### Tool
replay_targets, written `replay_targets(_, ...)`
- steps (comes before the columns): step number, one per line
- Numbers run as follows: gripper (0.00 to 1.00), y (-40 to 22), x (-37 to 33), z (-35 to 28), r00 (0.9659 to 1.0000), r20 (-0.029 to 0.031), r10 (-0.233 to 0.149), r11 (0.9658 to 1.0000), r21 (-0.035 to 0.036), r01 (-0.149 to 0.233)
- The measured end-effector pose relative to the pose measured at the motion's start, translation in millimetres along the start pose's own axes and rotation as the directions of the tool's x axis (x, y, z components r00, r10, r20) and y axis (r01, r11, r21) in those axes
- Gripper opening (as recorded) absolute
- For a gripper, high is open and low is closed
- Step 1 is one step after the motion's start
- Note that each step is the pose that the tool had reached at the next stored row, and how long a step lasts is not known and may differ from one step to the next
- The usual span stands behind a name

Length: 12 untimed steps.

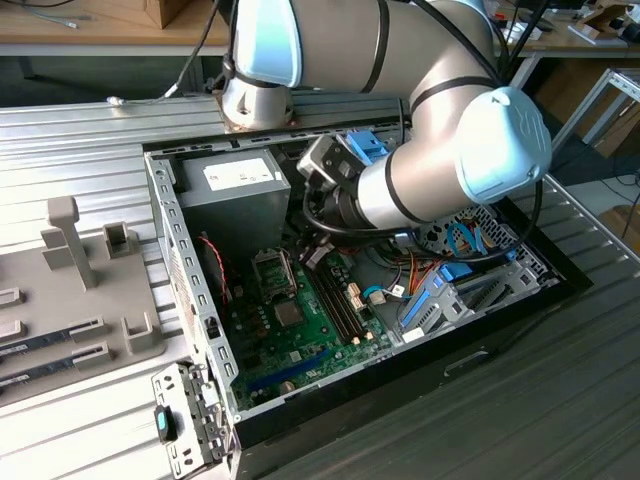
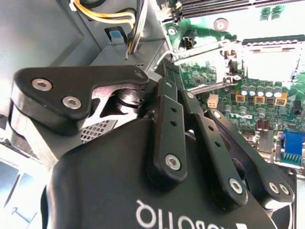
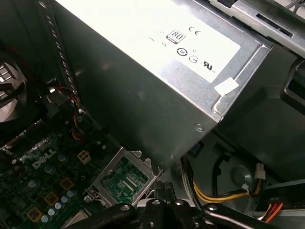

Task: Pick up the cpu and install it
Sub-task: 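Close the cpu cover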

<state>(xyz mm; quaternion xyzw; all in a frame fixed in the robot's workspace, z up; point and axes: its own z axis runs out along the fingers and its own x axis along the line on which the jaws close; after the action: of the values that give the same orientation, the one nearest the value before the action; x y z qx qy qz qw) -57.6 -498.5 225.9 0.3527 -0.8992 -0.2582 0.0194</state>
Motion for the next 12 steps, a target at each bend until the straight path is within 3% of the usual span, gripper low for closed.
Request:
replay_targets(3, 0.11, -3.2, -2.0, 3.4, 1.0000, -0.0035, 0.003, 1.0000, -0.0042, -0.003)
replay_targets(8, 0.11, 1.3, -13.6, 20.8, 1.0000, -0.0043, 0.003, 1.0000, -0.0054, -0.003)
replay_targets(12, 0.11, -1.2, -14.2, 27.7, 1.0000, -0.0061, 0.004, 1.0000, -0.0039, -0.004)
